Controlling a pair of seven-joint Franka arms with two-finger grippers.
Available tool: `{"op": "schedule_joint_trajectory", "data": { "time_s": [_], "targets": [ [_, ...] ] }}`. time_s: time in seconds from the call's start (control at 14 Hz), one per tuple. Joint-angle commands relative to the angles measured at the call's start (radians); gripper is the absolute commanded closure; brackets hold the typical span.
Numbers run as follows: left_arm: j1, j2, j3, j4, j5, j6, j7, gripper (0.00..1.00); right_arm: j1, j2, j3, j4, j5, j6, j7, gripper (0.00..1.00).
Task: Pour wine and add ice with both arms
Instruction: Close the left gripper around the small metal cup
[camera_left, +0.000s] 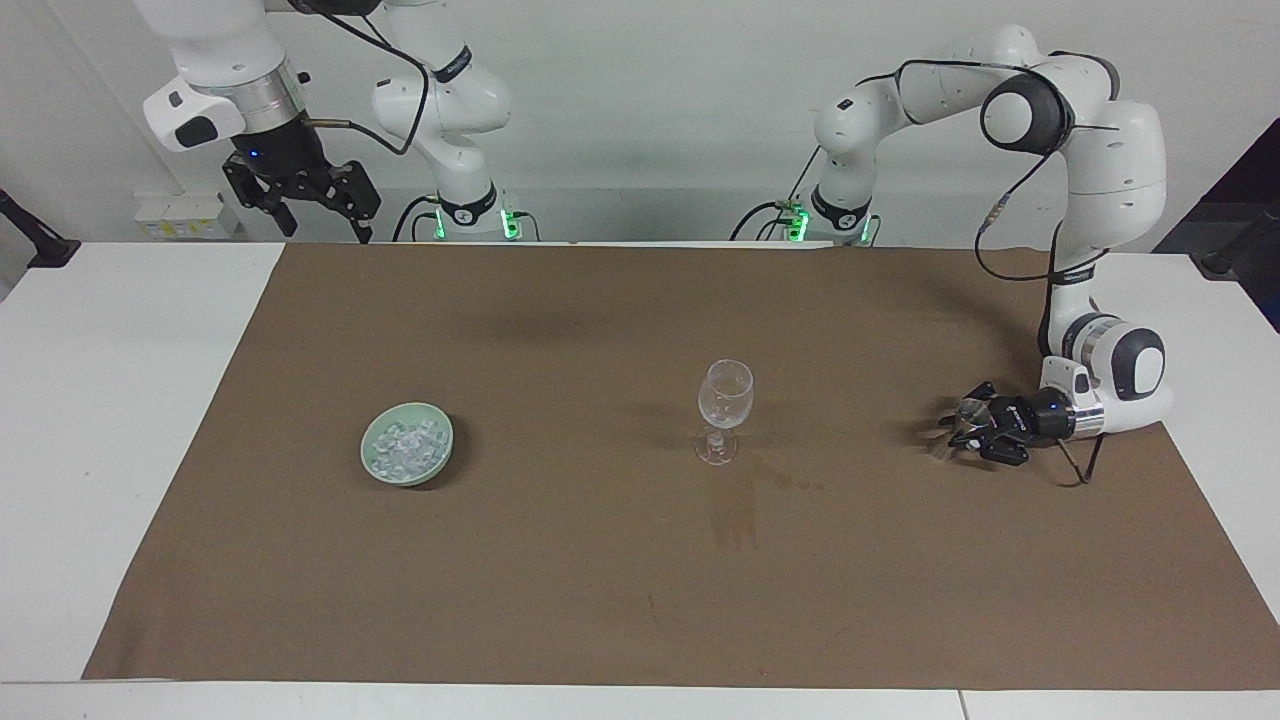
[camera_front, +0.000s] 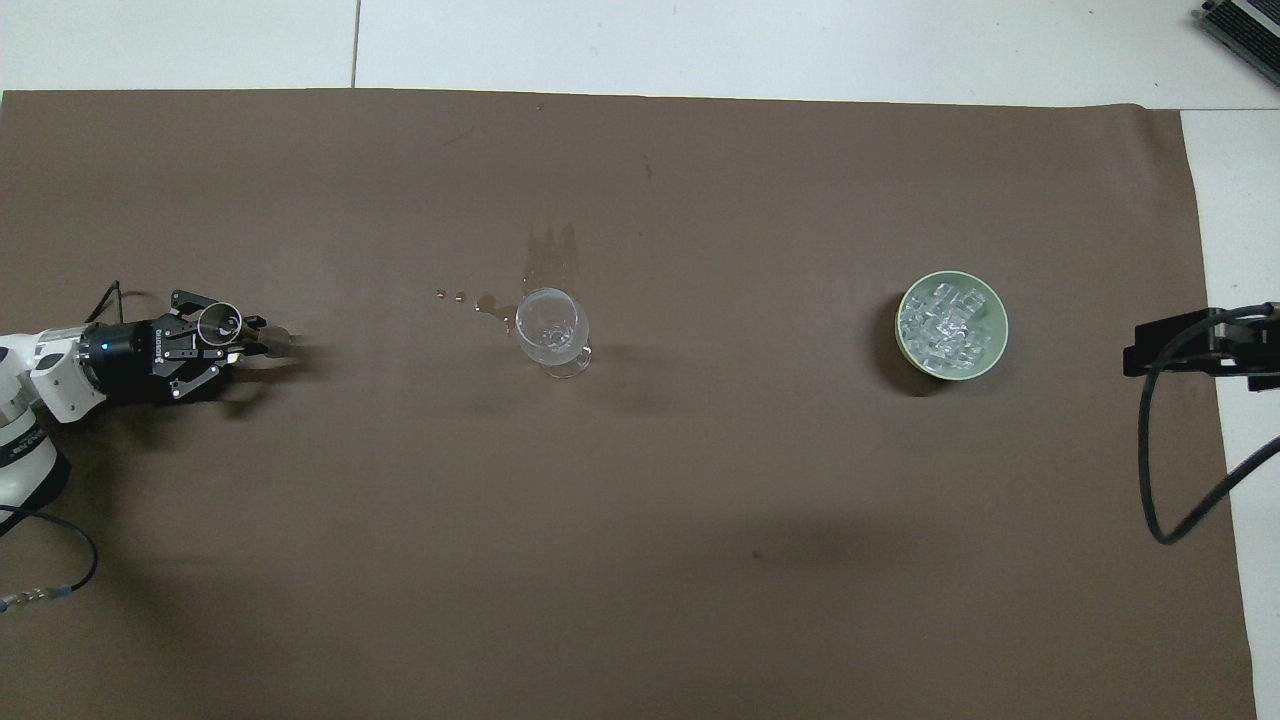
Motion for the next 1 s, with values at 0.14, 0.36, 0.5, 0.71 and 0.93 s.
{"op": "schedule_joint_trajectory", "data": {
  "time_s": [0.14, 0.36, 0.5, 0.71, 0.93],
  "targets": [
    [0.015, 0.005, -0.01, -0.009, -0.022, -0.014, 0.019, 0.85, -0.005, -0.016, 0.001, -0.016, -0.004, 0.014, -0.012, 0.0],
    [0.015, 0.002, -0.015, -0.008, -0.022, -0.014, 0.019, 0.99, -0.005, -0.016, 0.001, -0.016, -0.004, 0.014, -0.012, 0.0],
    [0.016, -0.004, -0.025, -0.002, -0.021, -0.021, 0.019, 1.0, -0.005, -0.015, 0.001, -0.016, -0.004, 0.014, -0.012, 0.0],
    [0.007, -0.03, -0.044, 0.003, -0.014, -0.038, 0.024, 1.0, -0.005, -0.016, 0.001, -0.016, -0.004, 0.014, -0.012, 0.0],
    [-0.019, -0.06, -0.045, 0.008, 0.004, -0.063, 0.046, 1.0, -0.005, -0.016, 0.001, -0.016, -0.004, 0.014, -0.012, 0.0]
  ]
}}
